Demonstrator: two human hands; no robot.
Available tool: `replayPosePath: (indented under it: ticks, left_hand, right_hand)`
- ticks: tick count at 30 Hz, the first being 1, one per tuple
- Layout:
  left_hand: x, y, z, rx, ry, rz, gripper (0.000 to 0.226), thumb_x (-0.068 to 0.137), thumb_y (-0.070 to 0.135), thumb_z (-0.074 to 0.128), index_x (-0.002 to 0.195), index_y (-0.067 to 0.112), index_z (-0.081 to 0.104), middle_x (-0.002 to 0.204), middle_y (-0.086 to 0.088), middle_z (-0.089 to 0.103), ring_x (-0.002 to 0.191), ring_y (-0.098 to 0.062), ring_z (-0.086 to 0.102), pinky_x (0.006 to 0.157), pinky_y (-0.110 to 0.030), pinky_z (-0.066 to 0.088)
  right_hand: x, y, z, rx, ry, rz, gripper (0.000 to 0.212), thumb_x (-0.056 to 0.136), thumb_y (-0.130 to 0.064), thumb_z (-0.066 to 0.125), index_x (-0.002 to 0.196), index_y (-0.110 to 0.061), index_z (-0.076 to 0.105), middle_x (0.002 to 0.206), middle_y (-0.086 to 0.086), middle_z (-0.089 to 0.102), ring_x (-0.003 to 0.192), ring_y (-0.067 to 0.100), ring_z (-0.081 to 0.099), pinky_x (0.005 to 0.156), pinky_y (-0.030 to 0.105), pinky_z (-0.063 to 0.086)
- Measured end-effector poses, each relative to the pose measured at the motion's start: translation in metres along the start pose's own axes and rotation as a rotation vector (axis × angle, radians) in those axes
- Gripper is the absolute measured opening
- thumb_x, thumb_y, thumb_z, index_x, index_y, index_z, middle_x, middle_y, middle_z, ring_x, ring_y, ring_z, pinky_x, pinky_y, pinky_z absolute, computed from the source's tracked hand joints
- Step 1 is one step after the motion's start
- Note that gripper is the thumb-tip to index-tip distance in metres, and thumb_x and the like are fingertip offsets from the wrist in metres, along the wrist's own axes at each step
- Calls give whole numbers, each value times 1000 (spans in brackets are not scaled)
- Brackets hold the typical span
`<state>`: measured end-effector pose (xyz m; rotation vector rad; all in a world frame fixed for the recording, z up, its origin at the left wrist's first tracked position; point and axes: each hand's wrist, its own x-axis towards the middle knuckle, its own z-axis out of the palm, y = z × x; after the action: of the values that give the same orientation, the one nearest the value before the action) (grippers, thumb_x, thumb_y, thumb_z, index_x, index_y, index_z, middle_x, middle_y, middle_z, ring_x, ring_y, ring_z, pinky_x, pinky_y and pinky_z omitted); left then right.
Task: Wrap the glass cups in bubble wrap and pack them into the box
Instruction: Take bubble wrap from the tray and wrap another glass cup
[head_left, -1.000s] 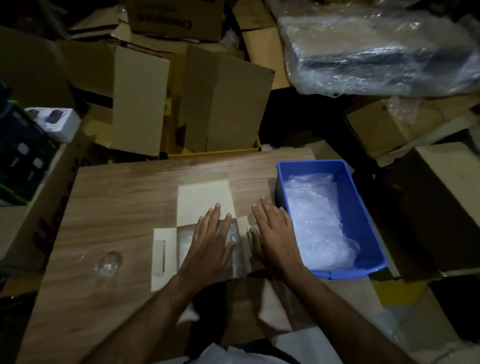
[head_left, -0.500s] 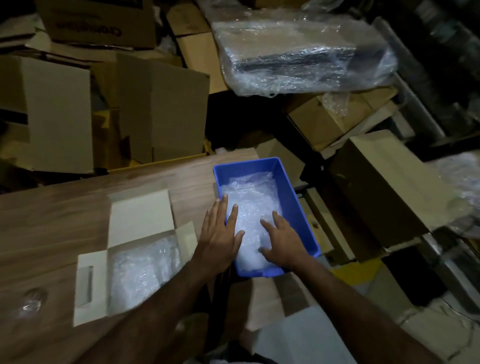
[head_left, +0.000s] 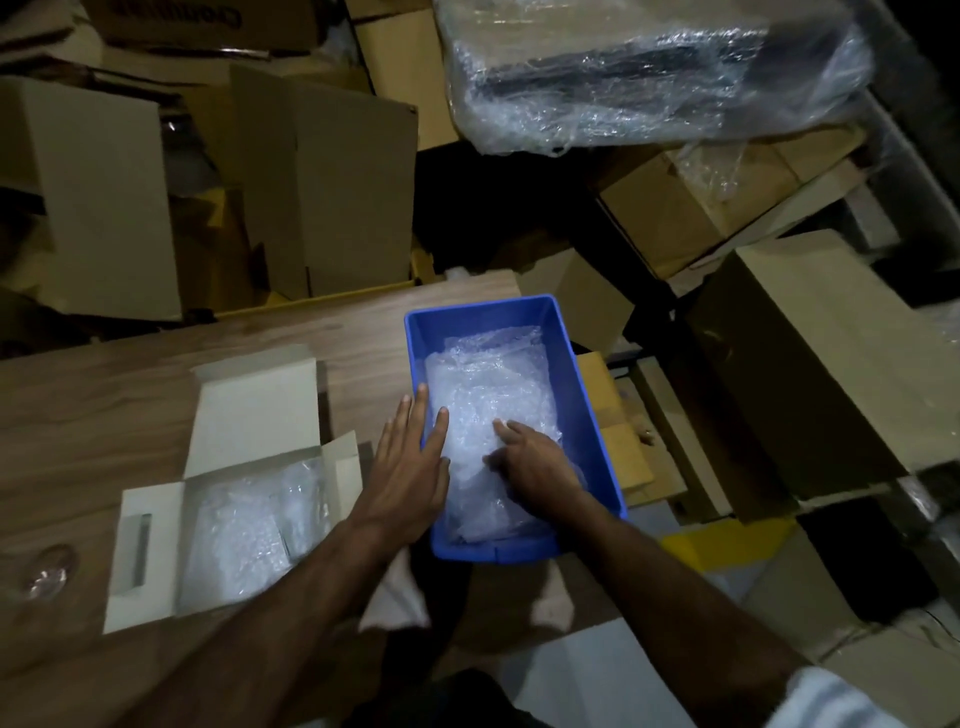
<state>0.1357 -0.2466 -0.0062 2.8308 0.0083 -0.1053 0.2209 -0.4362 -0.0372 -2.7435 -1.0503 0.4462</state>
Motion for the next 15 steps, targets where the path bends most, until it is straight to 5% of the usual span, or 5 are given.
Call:
replayPosePath:
  ticks: [5, 9, 15]
  left_hand:
    - [1, 4, -2, -49, -10, -21, 70, 104, 24, 45, 162, 18, 8, 164, -9, -26, 151, -24, -24, 121, -37, -9]
    - [1, 5, 0, -52, -21, -35, 71, 103, 22, 44, 162, 19, 7, 164, -8, -28, 151, -24, -24, 122, -36, -9]
    - [2, 5, -1, -43, -37, -58, 71, 104, 24, 43, 162, 21, 2, 163, -8, -31, 151, -24, -26, 119, -34, -13]
  right_hand:
    - [-11, 7, -7, 128, 169, 23, 26, 96, -25, 57, 117, -22, 74, 153, 8, 49, 141, 28, 45, 106, 40, 46]
    - [-11, 16, 0, 47, -30, -12, 51, 92, -35, 65, 141, -25, 57, 161, 13, 34, 148, 31, 32, 116, 42, 35]
    - [2, 6, 3, 39, -1, -50, 27, 100, -27, 55, 119, -23, 74, 157, 10, 43, 141, 28, 41, 110, 39, 40]
